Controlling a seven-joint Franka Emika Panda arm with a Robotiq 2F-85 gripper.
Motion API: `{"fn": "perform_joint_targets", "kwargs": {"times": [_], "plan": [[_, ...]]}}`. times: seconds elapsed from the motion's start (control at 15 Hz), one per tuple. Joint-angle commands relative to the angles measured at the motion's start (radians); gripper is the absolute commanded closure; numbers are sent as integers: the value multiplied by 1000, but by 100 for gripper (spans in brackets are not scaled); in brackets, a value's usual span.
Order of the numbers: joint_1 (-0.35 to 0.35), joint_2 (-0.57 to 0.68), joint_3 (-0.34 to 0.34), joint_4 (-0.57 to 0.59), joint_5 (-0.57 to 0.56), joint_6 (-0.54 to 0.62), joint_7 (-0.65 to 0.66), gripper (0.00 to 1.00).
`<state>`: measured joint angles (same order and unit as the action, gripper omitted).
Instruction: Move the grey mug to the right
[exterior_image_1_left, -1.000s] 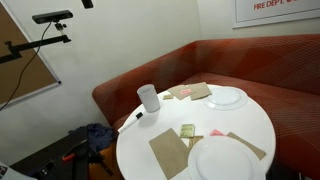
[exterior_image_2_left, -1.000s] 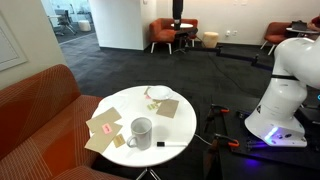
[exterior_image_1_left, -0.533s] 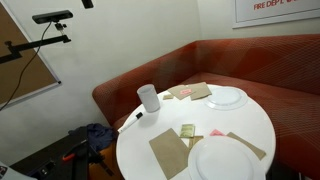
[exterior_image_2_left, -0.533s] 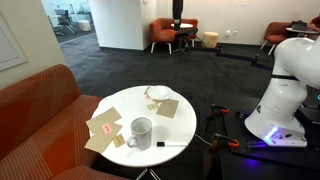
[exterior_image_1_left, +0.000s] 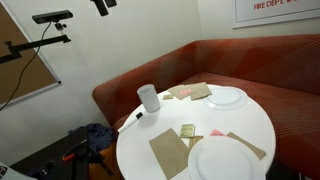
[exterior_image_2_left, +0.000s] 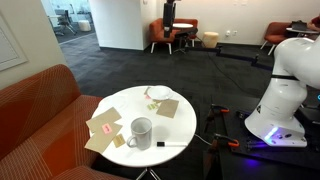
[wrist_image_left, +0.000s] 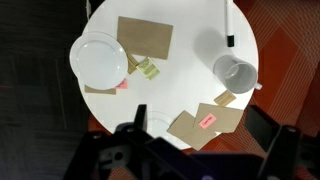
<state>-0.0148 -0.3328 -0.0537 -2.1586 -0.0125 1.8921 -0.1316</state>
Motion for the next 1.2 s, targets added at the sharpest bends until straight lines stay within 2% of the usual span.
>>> {"fn": "perform_joint_targets", "kwargs": {"times": [0.0,0.27,0.6,1.13], "plan": [[14,-3,17,-90,35,139,27,0],[39,12,46,-196,74,318,38,0],[60,47,98,-292,73,498,137,0],[65,211,170,-326,8,689,313,0]]}}
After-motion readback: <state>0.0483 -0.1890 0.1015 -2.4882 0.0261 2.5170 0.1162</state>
